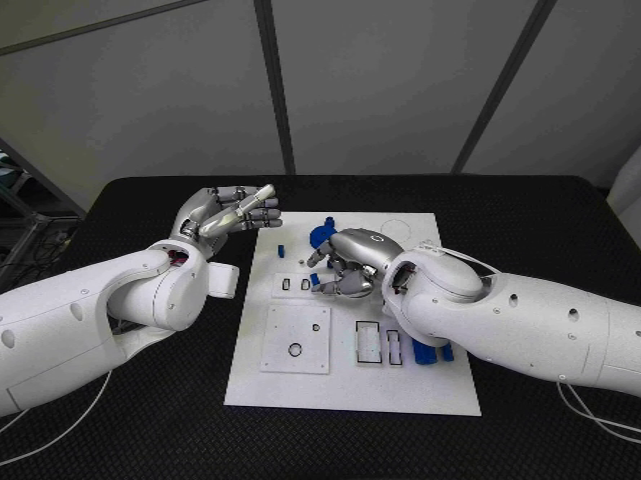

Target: Assemble the parts on the task board

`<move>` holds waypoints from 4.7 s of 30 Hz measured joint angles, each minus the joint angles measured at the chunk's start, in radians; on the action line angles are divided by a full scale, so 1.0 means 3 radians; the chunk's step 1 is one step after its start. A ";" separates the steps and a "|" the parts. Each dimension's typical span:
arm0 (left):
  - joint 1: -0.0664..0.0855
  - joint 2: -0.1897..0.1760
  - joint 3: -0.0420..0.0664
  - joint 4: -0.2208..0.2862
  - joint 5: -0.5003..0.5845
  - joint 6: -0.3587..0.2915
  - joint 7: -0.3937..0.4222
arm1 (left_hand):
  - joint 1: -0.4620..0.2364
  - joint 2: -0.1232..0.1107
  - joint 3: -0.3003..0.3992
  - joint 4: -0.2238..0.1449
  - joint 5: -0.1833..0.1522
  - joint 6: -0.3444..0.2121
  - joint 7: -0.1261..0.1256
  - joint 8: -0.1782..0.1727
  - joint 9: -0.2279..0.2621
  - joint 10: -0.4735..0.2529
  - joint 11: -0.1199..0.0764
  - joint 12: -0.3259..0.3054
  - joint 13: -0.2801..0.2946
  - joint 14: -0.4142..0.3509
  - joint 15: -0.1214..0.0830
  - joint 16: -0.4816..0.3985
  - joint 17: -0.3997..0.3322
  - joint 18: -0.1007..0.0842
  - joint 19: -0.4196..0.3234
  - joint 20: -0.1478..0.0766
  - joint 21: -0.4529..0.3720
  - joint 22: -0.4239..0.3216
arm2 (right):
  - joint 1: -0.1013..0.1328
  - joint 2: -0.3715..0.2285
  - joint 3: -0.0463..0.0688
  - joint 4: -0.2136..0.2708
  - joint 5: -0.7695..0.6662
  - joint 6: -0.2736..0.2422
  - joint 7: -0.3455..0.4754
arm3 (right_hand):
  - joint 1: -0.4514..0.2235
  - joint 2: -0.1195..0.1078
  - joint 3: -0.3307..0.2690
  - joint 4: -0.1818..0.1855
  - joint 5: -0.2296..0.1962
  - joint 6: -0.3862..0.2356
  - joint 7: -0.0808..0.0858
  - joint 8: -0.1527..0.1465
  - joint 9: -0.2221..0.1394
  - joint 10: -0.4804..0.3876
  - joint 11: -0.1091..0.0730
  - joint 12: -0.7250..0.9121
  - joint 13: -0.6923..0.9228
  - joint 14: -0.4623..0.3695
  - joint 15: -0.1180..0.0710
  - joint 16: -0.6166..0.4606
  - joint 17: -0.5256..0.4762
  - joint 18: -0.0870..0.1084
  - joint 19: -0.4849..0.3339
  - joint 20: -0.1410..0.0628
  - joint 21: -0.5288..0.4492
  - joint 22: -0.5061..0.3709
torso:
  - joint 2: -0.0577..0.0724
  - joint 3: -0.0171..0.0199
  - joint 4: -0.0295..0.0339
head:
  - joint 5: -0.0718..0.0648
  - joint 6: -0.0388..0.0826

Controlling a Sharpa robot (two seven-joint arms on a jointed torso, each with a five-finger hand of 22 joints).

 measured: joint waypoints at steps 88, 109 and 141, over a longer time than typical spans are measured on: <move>0.0587 0.0816 -0.0409 -0.0615 -0.3060 0.1910 -0.3045 | -0.0676 0.0202 -0.0710 0.0532 -0.0055 0.0143 -0.0513 0.1449 0.1067 0.0983 -0.0601 0.3447 0.3042 0.1379 -0.0646 0.4841 0.3809 -0.0390 0.1906 -0.0655 0.3543 0.3825 | 0.0170 -0.0688 0.0236 -0.0172 0.1942 -0.0546 0.0921 | 0.0153 0.0084 -0.0061 -0.0021 0.0545 0.0174 -0.0066 0.0249 0.0029 -0.0375 -0.0066 -0.0535 -0.0608 0.0012 -0.0012 -0.0251 0.0001 0.0104 -0.0289 -0.0038 -0.0339 -0.0514 | -0.0173 0.0048 -0.0079 | 0.0129 -0.0117; 0.0589 0.0844 -0.0409 -0.0613 -0.3068 0.1902 -0.3045 | -0.0517 0.0228 -0.0687 0.0472 -0.0055 0.0131 -0.0525 0.1524 0.1195 0.0997 -0.0615 0.3464 0.3062 0.1382 -0.0667 0.4854 0.3809 -0.0390 0.1918 -0.0667 0.3543 0.3838 | 0.0170 -0.0658 0.0236 -0.0201 0.1918 -0.0508 0.0876 | 0.0153 0.0084 -0.0061 -0.0021 0.0545 0.0173 -0.0066 0.0249 0.0030 -0.0375 -0.0066 -0.0534 -0.0610 0.0012 -0.0012 -0.0251 0.0000 0.0104 -0.0301 -0.0026 -0.0351 -0.0526 | -0.0170 0.0048 -0.0081 | 0.0133 -0.0129; 0.0603 0.0866 -0.0401 -0.0644 -0.3060 0.1892 -0.3045 | 0.0033 0.0337 -0.0180 0.0208 0.0010 0.0018 -0.0588 0.1565 0.1348 0.0953 -0.0654 0.3391 0.3031 0.1379 -0.0695 0.4854 0.3809 -0.0390 0.1942 -0.0691 0.3543 0.3869 | 0.0170 -0.0646 0.0236 -0.0196 0.1889 -0.0449 0.0845 | 0.0135 0.0103 -0.0061 -0.0021 0.0559 0.0173 -0.0066 0.0249 0.0030 -0.0375 -0.0065 -0.0533 -0.0613 0.0004 -0.0020 -0.0251 0.0000 0.0104 -0.0301 -0.0026 -0.0363 -0.0535 | -0.0169 0.0049 -0.0081 | 0.0133 -0.0155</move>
